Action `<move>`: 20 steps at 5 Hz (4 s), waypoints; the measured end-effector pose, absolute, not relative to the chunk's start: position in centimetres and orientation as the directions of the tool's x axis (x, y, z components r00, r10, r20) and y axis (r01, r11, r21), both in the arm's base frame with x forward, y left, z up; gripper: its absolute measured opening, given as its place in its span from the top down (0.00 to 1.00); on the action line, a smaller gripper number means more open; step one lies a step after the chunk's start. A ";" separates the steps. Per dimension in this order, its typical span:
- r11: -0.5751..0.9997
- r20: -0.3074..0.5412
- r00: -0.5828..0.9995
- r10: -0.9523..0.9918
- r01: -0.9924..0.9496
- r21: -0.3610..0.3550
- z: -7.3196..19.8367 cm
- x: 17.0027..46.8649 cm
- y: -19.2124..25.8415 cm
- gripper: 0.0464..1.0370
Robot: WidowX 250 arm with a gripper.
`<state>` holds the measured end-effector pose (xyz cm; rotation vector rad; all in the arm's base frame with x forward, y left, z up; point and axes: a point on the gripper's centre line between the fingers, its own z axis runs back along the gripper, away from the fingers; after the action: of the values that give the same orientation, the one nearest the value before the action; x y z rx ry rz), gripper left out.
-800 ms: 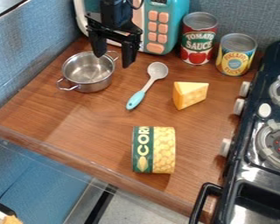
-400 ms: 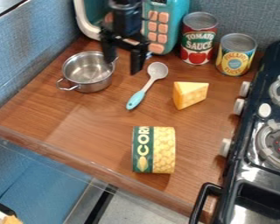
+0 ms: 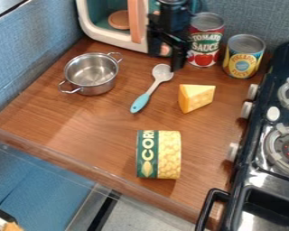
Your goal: Take the cheese and put it on the bottom left side of the table
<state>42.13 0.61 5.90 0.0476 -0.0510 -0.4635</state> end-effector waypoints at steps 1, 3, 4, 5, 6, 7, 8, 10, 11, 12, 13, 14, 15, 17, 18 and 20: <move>0.823 0.023 0.822 -0.568 0.568 0.031 5.6 43.2 -2.4 0.04; 0.754 0.011 0.756 -0.655 0.654 -0.058 4.9 42.7 -5.0 0.04; 0.725 0.005 0.727 -0.687 0.685 -0.078 4.7 42.3 -6.2 0.04; 0.714 -0.026 0.717 -0.697 0.690 -0.117 3.3 41.8 -6.5 0.04; 0.717 -0.060 0.717 -0.694 0.682 -0.143 2.2 41.3 -6.4 0.04; 0.719 -0.054 0.720 -0.691 0.679 -0.148 2.2 41.3 -6.5 0.09; 0.724 -0.046 0.726 -0.686 0.674 -0.150 2.0 41.3 -6.6 0.38; 0.734 -0.059 0.735 -0.675 0.662 -0.155 1.7 41.3 -6.5 0.78; 0.745 -0.067 0.744 -0.665 0.653 -0.135 1.6 41.1 -6.2 0.78; 0.776 -0.066 0.774 -0.629 0.623 -0.100 1.9 39.6 -5.1 0.78; 0.830 -0.029 0.830 -0.558 0.557 -0.035 4.8 37.3 -2.1 0.78; 0.885 -0.019 0.885 -0.465 0.465 -0.027 5.0 35.0 1.6 0.78; 0.913 -0.037 0.912 -0.408 0.408 -0.022 4.7 33.1 4.0 0.78; 0.942 -0.094 0.938 -0.334 0.334 -0.019 3.0 30.6 7.2 0.78; 0.956 -0.097 0.951 -0.294 0.294 -0.016 2.7 30.2 7.9 0.78; 0.966 -0.108 0.960 -0.259 0.259 -0.014 2.7 29.9 8.3 0.41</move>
<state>29.94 8.32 2.67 0.0006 0.1090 -0.2622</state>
